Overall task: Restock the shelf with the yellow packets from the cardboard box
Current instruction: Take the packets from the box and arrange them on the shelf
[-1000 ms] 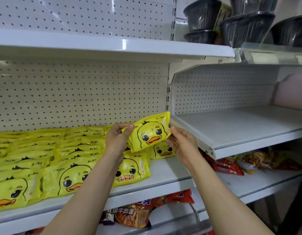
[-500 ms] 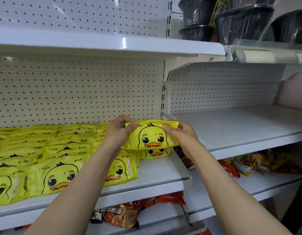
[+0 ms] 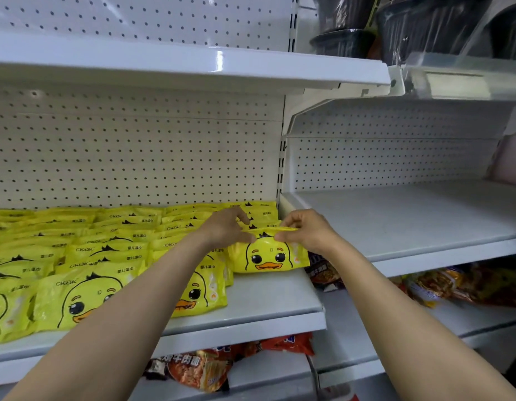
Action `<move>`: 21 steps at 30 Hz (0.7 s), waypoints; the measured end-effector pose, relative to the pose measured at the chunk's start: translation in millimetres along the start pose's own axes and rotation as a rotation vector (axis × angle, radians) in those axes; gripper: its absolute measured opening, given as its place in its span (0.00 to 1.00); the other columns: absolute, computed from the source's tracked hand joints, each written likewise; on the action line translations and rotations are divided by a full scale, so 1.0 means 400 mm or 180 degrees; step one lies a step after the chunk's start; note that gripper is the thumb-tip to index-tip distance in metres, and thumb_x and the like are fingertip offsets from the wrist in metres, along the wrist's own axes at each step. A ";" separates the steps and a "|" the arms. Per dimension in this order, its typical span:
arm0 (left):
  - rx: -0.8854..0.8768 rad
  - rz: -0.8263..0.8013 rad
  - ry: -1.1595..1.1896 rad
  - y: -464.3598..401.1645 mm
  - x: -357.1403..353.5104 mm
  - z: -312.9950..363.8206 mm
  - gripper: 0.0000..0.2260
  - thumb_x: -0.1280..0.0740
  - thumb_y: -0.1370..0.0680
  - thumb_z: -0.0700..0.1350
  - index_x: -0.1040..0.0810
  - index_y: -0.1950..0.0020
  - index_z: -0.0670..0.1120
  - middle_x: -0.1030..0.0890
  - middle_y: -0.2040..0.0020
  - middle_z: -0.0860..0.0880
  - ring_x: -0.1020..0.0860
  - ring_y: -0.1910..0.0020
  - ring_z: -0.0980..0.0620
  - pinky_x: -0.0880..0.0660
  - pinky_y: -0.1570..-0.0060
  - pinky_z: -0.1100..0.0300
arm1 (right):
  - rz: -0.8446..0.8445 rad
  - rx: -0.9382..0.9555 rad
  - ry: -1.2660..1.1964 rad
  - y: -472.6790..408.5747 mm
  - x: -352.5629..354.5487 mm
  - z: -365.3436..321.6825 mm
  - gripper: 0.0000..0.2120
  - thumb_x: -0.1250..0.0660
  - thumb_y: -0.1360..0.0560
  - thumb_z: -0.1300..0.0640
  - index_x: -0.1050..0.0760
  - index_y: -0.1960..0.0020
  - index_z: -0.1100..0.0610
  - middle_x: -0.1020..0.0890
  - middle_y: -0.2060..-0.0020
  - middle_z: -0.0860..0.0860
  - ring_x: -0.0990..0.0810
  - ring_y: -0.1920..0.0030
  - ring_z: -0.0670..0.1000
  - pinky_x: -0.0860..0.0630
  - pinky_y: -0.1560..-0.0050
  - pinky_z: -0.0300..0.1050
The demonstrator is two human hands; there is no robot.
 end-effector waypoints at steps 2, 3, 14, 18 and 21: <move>0.0069 -0.0149 -0.0511 -0.016 -0.020 -0.013 0.24 0.22 0.32 0.53 0.24 0.40 0.50 0.25 0.53 0.51 0.24 0.48 0.51 0.26 0.53 0.57 | -0.0084 0.0064 0.0396 -0.011 -0.019 0.005 0.12 0.19 0.34 0.50 0.20 0.58 0.50 0.16 0.53 0.49 0.19 0.50 0.48 0.26 0.51 0.42; 0.0107 -0.0196 -0.0711 -0.024 -0.030 -0.021 0.26 0.21 0.33 0.55 0.24 0.39 0.51 0.24 0.50 0.51 0.24 0.44 0.49 0.26 0.47 0.55 | -0.0105 0.0084 0.0572 -0.014 -0.028 0.006 0.12 0.19 0.34 0.50 0.20 0.56 0.50 0.17 0.51 0.49 0.20 0.48 0.48 0.25 0.50 0.42; 0.0201 -0.0236 -0.1639 -0.043 -0.065 -0.036 0.28 0.25 0.32 0.61 0.27 0.36 0.53 0.25 0.40 0.48 0.34 0.33 0.45 0.35 0.39 0.53 | -0.0307 0.0252 0.1912 -0.015 -0.067 -0.001 0.20 0.29 0.27 0.45 0.23 0.39 0.53 0.20 0.43 0.51 0.22 0.43 0.54 0.24 0.48 0.47; 0.0212 -0.0331 -0.1853 -0.031 -0.061 -0.019 0.26 0.26 0.30 0.59 0.27 0.35 0.51 0.29 0.37 0.44 0.35 0.33 0.42 0.36 0.38 0.53 | -0.0648 0.0163 0.2104 -0.016 -0.082 0.006 0.33 0.25 0.33 0.41 0.29 0.32 0.51 0.26 0.38 0.50 0.25 0.39 0.53 0.25 0.45 0.46; 0.0225 -0.0315 -0.1889 -0.030 -0.065 -0.018 0.27 0.26 0.31 0.60 0.27 0.36 0.52 0.29 0.36 0.43 0.36 0.33 0.41 0.35 0.39 0.53 | -0.0637 0.0151 0.2017 -0.018 -0.091 0.008 0.36 0.23 0.33 0.42 0.31 0.31 0.51 0.27 0.36 0.52 0.27 0.37 0.53 0.26 0.44 0.46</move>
Point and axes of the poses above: each hand's wrist, its own y-axis away from the middle knuckle, its own x-axis out of the back of the hand, z = x × y, the point moved 4 cm from there along -y, towards the middle knuckle
